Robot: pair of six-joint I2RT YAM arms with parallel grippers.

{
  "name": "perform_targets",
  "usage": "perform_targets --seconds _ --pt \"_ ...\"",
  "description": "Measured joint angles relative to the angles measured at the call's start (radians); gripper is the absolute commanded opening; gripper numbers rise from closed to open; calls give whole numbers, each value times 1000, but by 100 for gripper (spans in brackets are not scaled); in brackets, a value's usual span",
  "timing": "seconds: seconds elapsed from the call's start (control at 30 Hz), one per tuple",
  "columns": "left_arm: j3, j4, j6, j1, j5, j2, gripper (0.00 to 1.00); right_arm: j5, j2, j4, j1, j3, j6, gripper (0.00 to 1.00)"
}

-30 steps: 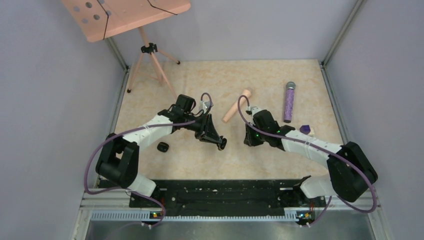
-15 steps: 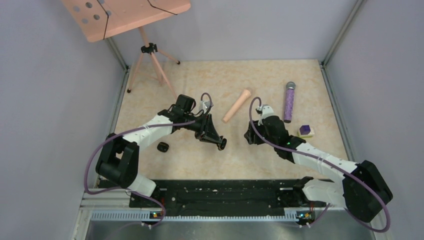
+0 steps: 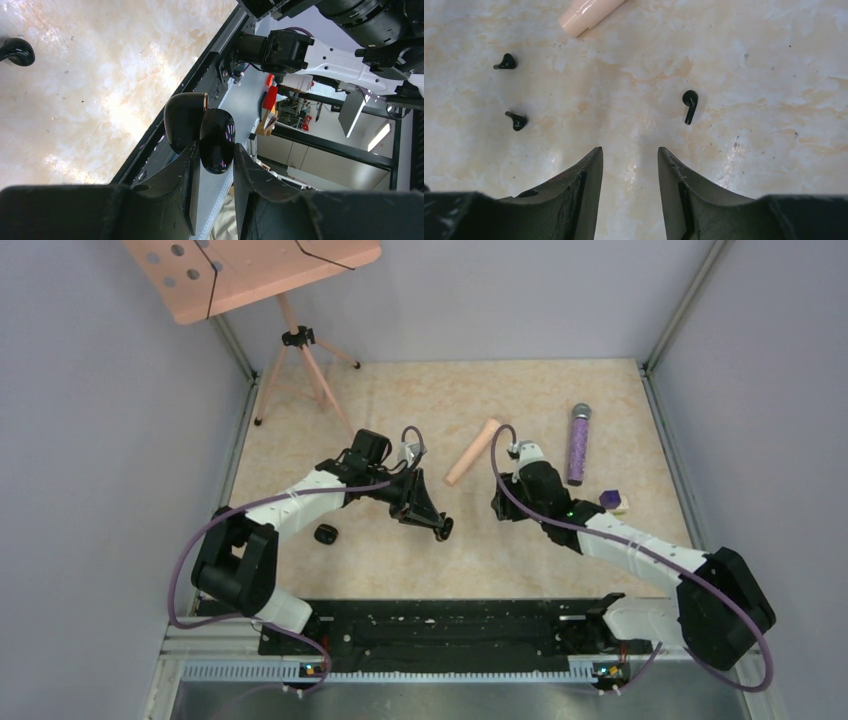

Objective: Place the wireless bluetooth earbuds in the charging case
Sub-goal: Move the right earbud to the center of the board.

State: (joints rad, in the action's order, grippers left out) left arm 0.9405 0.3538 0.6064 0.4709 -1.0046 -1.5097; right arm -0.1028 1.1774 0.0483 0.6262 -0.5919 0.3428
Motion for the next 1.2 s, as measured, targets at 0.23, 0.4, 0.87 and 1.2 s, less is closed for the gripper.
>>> perform_targets --seconds 0.23,0.4,0.87,1.2 --pt "0 5 -1 0 0 0 0 -69 149 91 0 -96 -40 41" --pt "0 7 -4 0 0 0 0 -109 242 138 -1 -155 -55 41" --pt "0 9 -7 -1 0 2 0 -93 380 136 -122 -223 -69 37" --pt "0 12 -8 -2 0 2 0 -62 419 111 -151 -244 -64 19"
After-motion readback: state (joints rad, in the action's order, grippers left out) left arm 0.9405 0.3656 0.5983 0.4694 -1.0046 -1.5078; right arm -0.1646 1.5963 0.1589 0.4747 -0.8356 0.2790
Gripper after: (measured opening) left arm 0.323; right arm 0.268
